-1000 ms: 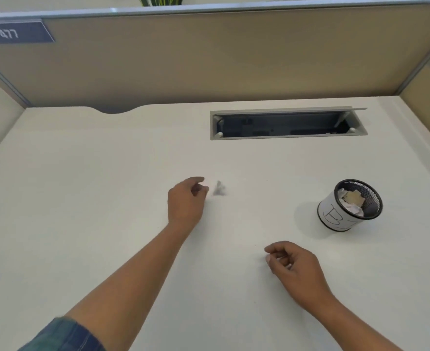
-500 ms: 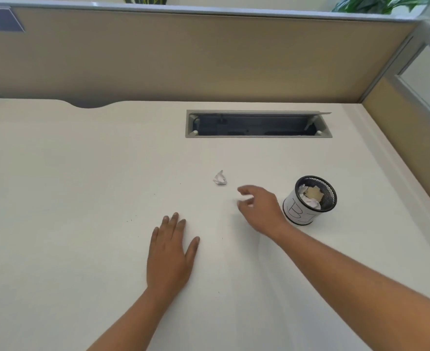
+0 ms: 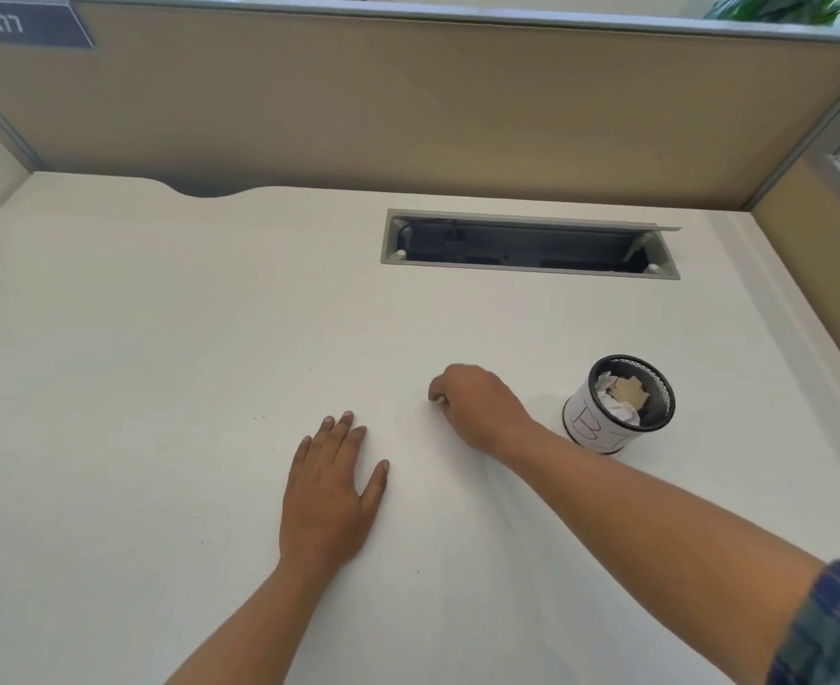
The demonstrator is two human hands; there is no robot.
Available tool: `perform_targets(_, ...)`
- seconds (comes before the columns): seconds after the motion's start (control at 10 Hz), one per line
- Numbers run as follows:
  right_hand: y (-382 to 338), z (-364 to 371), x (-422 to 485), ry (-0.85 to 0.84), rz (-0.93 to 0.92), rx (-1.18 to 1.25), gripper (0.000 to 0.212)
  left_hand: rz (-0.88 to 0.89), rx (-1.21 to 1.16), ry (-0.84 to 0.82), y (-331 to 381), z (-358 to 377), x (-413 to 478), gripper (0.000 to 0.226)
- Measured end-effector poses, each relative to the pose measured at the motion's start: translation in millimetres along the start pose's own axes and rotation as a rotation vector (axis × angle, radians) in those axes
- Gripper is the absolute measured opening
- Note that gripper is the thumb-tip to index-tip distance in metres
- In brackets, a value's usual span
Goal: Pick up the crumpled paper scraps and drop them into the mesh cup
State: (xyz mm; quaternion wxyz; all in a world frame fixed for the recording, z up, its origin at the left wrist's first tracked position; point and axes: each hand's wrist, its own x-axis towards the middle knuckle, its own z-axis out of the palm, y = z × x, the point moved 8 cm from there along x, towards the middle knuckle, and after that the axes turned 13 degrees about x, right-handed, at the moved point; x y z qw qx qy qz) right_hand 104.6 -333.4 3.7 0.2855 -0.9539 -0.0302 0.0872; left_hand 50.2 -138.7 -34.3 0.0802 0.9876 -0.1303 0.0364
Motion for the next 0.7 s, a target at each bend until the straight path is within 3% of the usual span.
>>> perform_targets(0.1,0,-28,-38,0.100,-0.035,0.172,0.019,-0.012,0.004,0.001,-1,-1,-1,0.059)
perform_targets(0.3,25,-147,-109,0.505,-0.045,0.294,0.018,-0.024,0.017,0.013,0,-1,1,0.062)
perform_targets(0.4,45,-183,-125,0.566,0.001,0.335,0.019,-0.028,0.026,0.009,0,0,1,0.062)
perform_targets(0.6,90,-197,-151,0.670,0.101,0.827,0.018,-0.033,0.000,0.018,1,-1,0,0.058)
perform_targets(0.7,95,-192,-160,0.688,0.136,0.868,0.018,-0.056,-0.017,0.003,2,-1,-2,0.051)
